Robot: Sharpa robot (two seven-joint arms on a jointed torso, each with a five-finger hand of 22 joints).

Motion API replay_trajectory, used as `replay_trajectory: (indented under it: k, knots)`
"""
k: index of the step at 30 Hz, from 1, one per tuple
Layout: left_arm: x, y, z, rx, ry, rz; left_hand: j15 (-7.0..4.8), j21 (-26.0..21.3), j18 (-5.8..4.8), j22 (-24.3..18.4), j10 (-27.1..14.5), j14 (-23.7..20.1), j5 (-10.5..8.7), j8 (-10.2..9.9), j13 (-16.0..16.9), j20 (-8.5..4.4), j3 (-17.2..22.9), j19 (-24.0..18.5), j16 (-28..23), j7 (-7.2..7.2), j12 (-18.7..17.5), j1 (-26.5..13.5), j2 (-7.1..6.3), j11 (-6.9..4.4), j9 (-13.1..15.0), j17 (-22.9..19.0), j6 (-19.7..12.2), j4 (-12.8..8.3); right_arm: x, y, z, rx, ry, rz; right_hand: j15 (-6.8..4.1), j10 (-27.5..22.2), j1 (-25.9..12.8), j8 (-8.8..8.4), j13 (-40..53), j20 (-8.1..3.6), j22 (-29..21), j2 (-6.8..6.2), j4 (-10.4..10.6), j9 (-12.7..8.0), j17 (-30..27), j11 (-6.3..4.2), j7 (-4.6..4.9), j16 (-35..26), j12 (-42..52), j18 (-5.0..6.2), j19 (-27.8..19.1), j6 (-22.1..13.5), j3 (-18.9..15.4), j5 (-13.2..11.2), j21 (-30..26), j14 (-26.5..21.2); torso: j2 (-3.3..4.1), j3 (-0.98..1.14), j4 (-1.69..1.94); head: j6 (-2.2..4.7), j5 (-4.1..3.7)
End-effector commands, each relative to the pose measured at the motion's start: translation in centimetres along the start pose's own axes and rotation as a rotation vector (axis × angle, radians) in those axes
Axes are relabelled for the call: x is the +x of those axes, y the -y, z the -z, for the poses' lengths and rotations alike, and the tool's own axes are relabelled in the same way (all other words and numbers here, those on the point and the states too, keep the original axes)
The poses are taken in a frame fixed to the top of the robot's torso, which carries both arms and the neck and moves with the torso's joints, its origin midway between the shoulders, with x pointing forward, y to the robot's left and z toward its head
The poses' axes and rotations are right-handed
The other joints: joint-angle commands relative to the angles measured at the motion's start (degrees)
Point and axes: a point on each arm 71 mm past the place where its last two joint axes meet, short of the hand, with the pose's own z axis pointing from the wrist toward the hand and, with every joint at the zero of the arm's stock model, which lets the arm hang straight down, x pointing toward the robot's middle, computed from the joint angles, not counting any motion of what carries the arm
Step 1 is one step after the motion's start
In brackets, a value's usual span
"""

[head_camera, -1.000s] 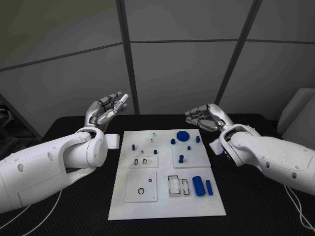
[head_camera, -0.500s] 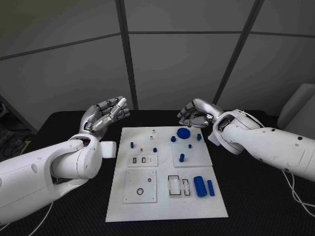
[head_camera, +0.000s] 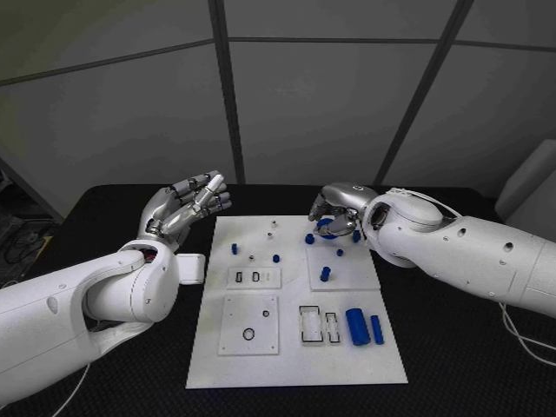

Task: Assemble the parts on the task board

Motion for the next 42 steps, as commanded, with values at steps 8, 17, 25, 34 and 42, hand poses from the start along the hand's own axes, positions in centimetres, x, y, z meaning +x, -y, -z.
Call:
replay_trajectory:
  k: [8, 17, 25, 34, 42]
  knots:
    - [0.4, 0.3, 0.1, 0.014, -0.032, 0.004, 0.33, 0.09, 0.43, -0.17, -0.17, -0.32, -0.35, -0.24, -0.04, 0.05, 0.70, -0.54, -0.44, 5.86, -0.49, 0.49, 0.50, 0.27, -0.05, -0.08, 0.45, -0.05, 0.6, -0.1, -0.4, 0.038, -0.091, 0.086, 0.48, -1.30, 0.81, -0.16, -0.05, 0.36, 3.49, -0.19, 0.94, -0.02, 4.10, 0.17, 0.00, 3.70, 0.03, -0.33, 0.24, -0.43, -0.31, -0.70, 3.23, 2.14, 0.71, -0.12, 0.25, -0.05, 0.20]
    - [0.5, 0.3, 0.2, 0.012, -0.035, 0.006, 0.36, 0.10, 0.40, -0.21, -0.20, -0.44, -0.39, -0.32, -0.04, 0.04, 1.02, -0.58, -0.59, 5.90, -0.59, 0.63, 0.72, 0.29, -0.06, -0.07, 0.51, -0.08, 0.8, -0.4, -0.7, 0.031, -0.095, 0.086, 0.43, -0.65, 1.32, -0.21, 0.04, 0.38, 5.60, 0.18, 1.19, -0.05, 6.45, 0.06, -0.11, 5.72, 0.41, -0.54, 0.59, -0.67, -0.05, -0.64, 5.13, 2.25, 0.84, -0.12, 0.26, -0.02, 0.52]
    - [0.4, 0.3, 0.2, 0.012, -0.035, 0.006, 0.37, 0.09, 0.37, -0.24, -0.38, -0.44, -0.43, -0.37, -0.06, 0.04, 1.25, -0.66, -0.67, 5.93, -0.68, 0.72, 0.86, 0.31, -0.07, -0.06, 0.56, -0.10, 1.0, -0.7, -1.2, 0.026, -0.101, 0.085, 0.37, 0.07, 1.55, -0.33, 0.03, 0.34, 7.29, 0.30, 1.39, -0.12, 7.93, -0.06, -0.24, 7.03, 0.55, -0.73, 0.82, -1.37, 0.45, -0.57, 6.63, 2.27, 1.08, -0.07, 0.28, -0.49, 0.92]
    - [0.4, 0.3, 0.2, 0.008, -0.037, 0.006, 0.37, 0.11, 0.37, -0.25, -0.40, -0.46, -0.45, -0.40, -0.06, 0.04, 1.37, -0.63, -0.71, 5.94, -0.72, 0.78, 0.93, 0.32, -0.08, -0.06, 0.56, -0.11, 1.1, -0.8, -1.4, 0.024, -0.103, 0.084, 0.21, 1.32, 1.64, -0.18, 0.04, 0.24, 9.09, 0.85, 1.86, -0.04, 9.47, -0.29, -0.29, 8.39, 0.78, -0.93, 1.05, -1.40, 1.55, -0.49, 8.24, 2.31, 1.18, -0.13, 0.36, -0.54, 1.04]
    - [0.4, 0.3, 0.2, 0.005, -0.037, 0.007, 0.39, 0.17, 0.34, -0.29, -0.52, -0.40, -0.52, -0.53, -0.07, 0.03, 1.93, -0.63, -0.84, 6.02, -0.85, 0.97, 1.25, 0.36, -0.10, -0.04, 0.54, -0.14, 1.3, -0.9, -1.6, 0.024, -0.122, 0.086, -0.09, 3.23, 1.95, 0.03, 0.14, 0.02, 10.75, 1.19, 2.11, 0.07, 10.69, -0.66, -0.33, 9.52, 1.13, -1.10, 1.27, -0.80, 3.05, -0.43, 9.75, 2.31, 1.25, -0.15, 0.32, -0.90, 1.07]
